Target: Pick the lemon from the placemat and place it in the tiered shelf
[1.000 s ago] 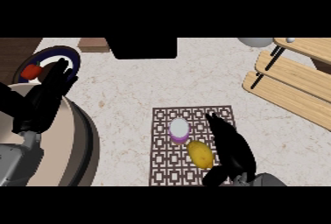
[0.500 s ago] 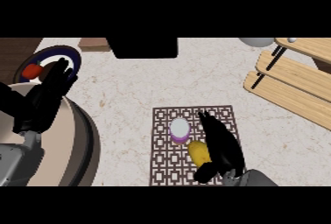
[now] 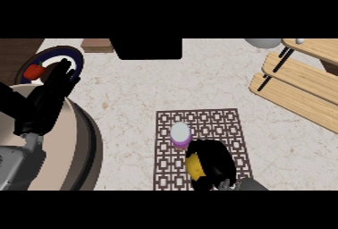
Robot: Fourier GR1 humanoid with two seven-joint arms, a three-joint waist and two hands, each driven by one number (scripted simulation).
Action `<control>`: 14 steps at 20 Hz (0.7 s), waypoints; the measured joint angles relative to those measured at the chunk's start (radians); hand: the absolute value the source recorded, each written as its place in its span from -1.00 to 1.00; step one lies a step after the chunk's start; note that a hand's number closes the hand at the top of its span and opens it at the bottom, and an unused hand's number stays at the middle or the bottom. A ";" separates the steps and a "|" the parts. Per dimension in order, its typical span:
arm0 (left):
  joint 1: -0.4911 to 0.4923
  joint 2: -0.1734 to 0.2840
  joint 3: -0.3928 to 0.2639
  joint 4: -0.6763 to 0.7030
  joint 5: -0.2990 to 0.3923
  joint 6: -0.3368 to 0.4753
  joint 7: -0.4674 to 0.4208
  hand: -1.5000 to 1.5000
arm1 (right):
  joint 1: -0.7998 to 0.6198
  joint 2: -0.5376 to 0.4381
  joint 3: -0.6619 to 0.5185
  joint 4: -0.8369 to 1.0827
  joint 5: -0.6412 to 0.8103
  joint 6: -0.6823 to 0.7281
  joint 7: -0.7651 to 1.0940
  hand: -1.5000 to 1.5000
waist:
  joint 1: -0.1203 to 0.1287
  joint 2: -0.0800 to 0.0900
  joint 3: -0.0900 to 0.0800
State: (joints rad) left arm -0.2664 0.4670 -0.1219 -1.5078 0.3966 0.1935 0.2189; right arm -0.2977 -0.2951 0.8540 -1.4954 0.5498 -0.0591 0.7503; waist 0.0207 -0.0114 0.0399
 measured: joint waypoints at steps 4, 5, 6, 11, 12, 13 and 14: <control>0.007 0.003 0.009 0.001 0.007 -0.009 0.002 0.00 | -0.008 0.026 0.012 -0.001 0.012 -0.026 -0.049 1.00 | -0.008 -0.003 0.000; 0.009 0.003 0.010 0.001 0.007 -0.010 0.001 0.00 | -0.015 0.028 0.013 -0.009 0.019 -0.032 -0.059 1.00 | -0.010 -0.004 0.000; 0.014 0.003 0.011 0.001 0.005 -0.006 0.002 0.00 | -0.015 0.027 0.008 -0.012 0.026 -0.043 -0.062 1.00 | -0.015 -0.006 0.002; 0.042 0.009 0.029 -0.018 0.008 0.001 0.004 0.00 | -0.011 0.008 -0.131 -0.004 0.023 -0.129 0.010 1.00 | -0.037 -0.008 0.003; 0.049 0.010 0.034 -0.021 0.010 0.000 0.004 0.00 | -0.008 0.006 -0.163 -0.007 0.022 -0.151 0.029 1.00 | -0.041 -0.009 0.003; 0.054 0.012 0.038 -0.024 0.013 -0.002 0.005 0.00 | -0.010 0.003 -0.194 -0.012 0.022 -0.171 0.047 1.00 | -0.045 -0.009 0.003; 0.059 0.012 0.041 -0.025 0.013 -0.002 0.003 0.00 | -0.015 -0.001 -0.219 -0.024 0.029 -0.190 0.062 1.00 | -0.049 -0.011 0.003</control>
State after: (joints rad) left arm -0.2076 0.4788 -0.0808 -1.5330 0.4095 0.1913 0.2221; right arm -0.3130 -0.2964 0.6345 -1.5190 0.5784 -0.2491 0.8120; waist -0.0284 -0.0221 0.0432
